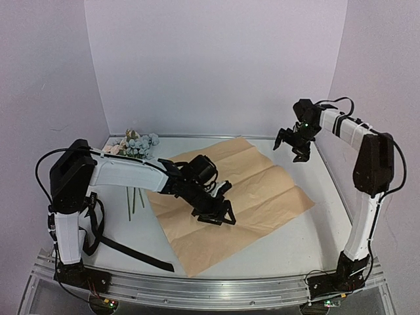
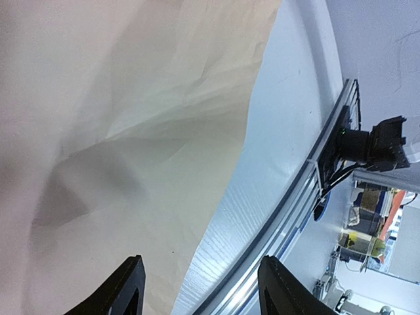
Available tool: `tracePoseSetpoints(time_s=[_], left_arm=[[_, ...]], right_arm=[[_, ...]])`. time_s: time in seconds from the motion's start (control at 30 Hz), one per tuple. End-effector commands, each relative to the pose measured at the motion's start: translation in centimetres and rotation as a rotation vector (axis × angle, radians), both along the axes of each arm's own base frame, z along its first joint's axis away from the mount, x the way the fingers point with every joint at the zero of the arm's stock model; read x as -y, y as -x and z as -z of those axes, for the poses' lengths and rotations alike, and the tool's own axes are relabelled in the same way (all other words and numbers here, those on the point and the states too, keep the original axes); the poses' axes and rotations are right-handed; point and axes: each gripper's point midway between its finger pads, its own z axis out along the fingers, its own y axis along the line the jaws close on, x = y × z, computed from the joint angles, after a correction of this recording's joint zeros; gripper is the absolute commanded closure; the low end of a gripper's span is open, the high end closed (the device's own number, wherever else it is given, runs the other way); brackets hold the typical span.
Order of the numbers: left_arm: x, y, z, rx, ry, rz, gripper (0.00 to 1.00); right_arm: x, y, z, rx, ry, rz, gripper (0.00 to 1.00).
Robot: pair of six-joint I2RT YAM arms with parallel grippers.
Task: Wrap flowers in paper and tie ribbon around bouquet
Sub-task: Rotate the flattened wrapping paper at the center of the board, then adjust the flattened wrapping paper at the center of the board.
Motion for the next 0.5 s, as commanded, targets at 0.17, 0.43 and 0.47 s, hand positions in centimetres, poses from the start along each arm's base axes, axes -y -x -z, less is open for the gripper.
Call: tracePoseSetpoints(time_s=[0.17,0.43,0.47], left_arm=[[-7.6,-12.1,-0.7,0.172,-0.102,-0.298,0.4],[-6.0,-10.3,3.7,0.05,-0.091,-0.22,0.59],[-5.6,-10.1,3.8,0.046,-0.091,-0.222,0.59]], right_arm=[[-7.4,11.2,3.8,-0.098,-0.106,-0.042,0.23],[-12.8,11.8,6.1,-0.148,-0.134,-0.102,0.39],[-12.7,11.7,6.2,-0.145,-0.124,-0.104,0.4]])
